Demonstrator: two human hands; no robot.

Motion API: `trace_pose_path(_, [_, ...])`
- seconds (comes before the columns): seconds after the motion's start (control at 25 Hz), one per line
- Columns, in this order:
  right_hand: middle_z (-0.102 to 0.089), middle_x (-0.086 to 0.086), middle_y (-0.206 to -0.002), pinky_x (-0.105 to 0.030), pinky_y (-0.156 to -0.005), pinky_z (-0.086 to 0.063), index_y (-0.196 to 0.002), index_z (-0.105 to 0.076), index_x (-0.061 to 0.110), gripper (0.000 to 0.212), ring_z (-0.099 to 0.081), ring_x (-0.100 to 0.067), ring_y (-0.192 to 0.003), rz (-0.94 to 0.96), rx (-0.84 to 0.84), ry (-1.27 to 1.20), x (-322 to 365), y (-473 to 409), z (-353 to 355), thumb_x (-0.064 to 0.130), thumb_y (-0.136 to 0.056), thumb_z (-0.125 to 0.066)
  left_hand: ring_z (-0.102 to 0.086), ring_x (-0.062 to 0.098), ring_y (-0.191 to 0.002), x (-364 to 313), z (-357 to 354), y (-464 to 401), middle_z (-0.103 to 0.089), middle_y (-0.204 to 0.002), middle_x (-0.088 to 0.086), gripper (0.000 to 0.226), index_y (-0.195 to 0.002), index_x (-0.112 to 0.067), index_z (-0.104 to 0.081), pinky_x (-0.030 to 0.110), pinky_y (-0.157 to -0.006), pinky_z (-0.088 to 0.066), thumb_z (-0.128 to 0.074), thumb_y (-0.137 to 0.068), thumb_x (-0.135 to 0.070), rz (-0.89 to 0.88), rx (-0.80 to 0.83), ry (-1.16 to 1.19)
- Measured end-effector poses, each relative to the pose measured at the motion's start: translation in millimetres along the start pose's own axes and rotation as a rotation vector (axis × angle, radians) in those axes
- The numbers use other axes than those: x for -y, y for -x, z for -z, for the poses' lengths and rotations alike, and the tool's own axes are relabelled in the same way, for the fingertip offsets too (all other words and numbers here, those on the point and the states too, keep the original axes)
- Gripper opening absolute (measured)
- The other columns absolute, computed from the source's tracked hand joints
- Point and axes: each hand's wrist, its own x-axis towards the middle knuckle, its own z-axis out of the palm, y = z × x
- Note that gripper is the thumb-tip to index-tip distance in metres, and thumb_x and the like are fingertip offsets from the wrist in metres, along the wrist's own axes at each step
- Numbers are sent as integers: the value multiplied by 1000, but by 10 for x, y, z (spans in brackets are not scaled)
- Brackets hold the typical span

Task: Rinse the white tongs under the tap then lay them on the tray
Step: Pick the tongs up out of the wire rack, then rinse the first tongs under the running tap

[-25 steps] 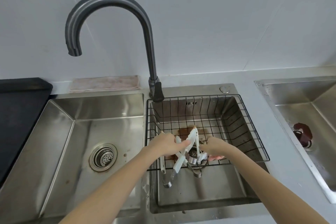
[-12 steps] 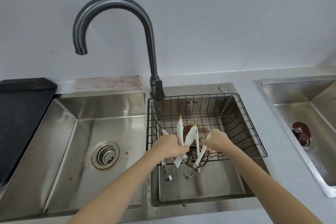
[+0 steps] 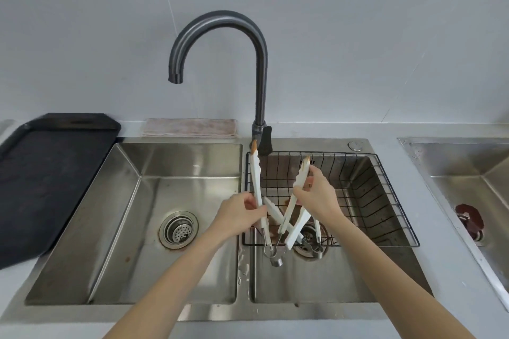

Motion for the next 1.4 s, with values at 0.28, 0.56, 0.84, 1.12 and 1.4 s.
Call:
trace_pose_path(0.28, [-60, -8, -119, -41, -88, -55, -138, -40, 11, 54, -61, -18, -95, 42, 57, -132, 398, 82, -588, 15, -88, -58, -61, -3, -50, 430, 508, 199, -62, -70, -3, 8, -79, -19, -57, 13, -49, -50, -63, -85, -19, 111, -141, 275])
trace_pose_path(0.56, [-57, -5, -123, -28, -89, -48, -143, -34, 15, 63, -56, -11, -89, 91, 128, -101, 771, 97, -1147, 23, -87, -61, -59, -4, -40, 800, 909, 237, -63, -68, 3, 15, -87, -1, -68, 9, -43, -49, -53, -84, -5, 224, -278, 279])
trace_pose_path(0.84, [-60, -7, -121, -23, -84, -40, -141, -38, 12, 51, -50, -9, -97, 36, 41, -104, 891, -150, -1213, 23, -93, -52, -64, 4, -44, 1000, 1169, 34, -67, -67, 8, 19, -68, -5, -67, 24, -58, -58, -53, -80, -2, 307, -264, 292])
trace_pose_path(1.12, [-34, -16, -143, -37, -99, -45, -144, -28, 9, 64, -56, -25, -108, -42, -242, 39, 800, -788, -827, 27, -90, -57, -71, 35, -75, 1209, 1305, -227, -68, -50, -4, 17, -55, -14, -67, 48, -75, -58, -56, -68, -18, 333, -295, 245])
trace_pose_path(1.4, [-59, -7, -99, -24, -67, -50, -114, -56, 8, 24, -62, -29, -99, -80, -289, -62, 812, -1088, -797, 17, -93, -50, -71, 36, -75, 1344, 1303, -246, -73, -75, 19, 22, -59, -11, -68, 47, -75, -58, -55, -77, -9, 362, -295, 189])
